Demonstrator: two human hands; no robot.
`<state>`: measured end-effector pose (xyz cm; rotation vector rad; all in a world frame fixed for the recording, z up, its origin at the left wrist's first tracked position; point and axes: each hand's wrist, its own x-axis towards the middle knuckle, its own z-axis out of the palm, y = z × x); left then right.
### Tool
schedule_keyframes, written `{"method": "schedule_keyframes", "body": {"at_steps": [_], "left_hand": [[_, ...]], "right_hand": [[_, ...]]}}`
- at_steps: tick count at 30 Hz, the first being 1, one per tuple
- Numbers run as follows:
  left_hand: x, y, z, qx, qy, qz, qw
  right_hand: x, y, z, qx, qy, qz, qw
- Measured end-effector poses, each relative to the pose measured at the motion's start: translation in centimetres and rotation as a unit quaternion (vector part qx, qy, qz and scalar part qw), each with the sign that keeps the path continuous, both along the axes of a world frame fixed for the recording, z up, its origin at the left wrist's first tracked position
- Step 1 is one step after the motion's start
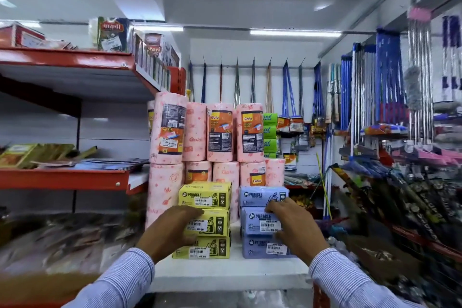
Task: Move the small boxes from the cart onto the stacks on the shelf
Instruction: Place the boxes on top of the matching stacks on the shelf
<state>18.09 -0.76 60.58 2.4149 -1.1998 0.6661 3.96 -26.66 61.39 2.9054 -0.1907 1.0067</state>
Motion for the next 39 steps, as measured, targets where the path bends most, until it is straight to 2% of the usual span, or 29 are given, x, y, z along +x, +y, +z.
{"method": "schedule_keyframes", "body": {"at_steps": [13, 22, 26, 30, 35, 39], "left_hand": [[1.9, -0.8, -0.5, -0.015, 0.011, -0.002, 1.000], [1.5, -1.6, -1.1, -0.036, 0.059, 0.012, 0.998], [1.1, -1.6, -2.0, -0.012, 0.005, 0.024, 1.000], [-0.4, -1.3, -4.2, 0.001, -0.130, 0.026, 0.991], [-5.5, -1.1, -8.0, -0.003, -0.162, 0.013, 0.987], [-8.7, -0.1, -12.8, 0.023, -0.122, 0.014, 0.992]], "right_hand": [[2.0, -0.5, -0.7, 0.027, 0.011, -0.012, 0.999], [2.1, -0.8, -1.5, 0.053, -0.004, -0.006, 0.999], [1.9, -0.6, -2.6, 0.017, -0.027, 0.012, 0.999], [1.3, -0.1, -5.2, -0.037, -0.028, 0.006, 0.999], [-1.9, 2.1, -9.3, -0.039, 0.001, 0.018, 0.999], [-5.4, 4.3, -13.9, -0.035, 0.046, 0.034, 0.998]]}}
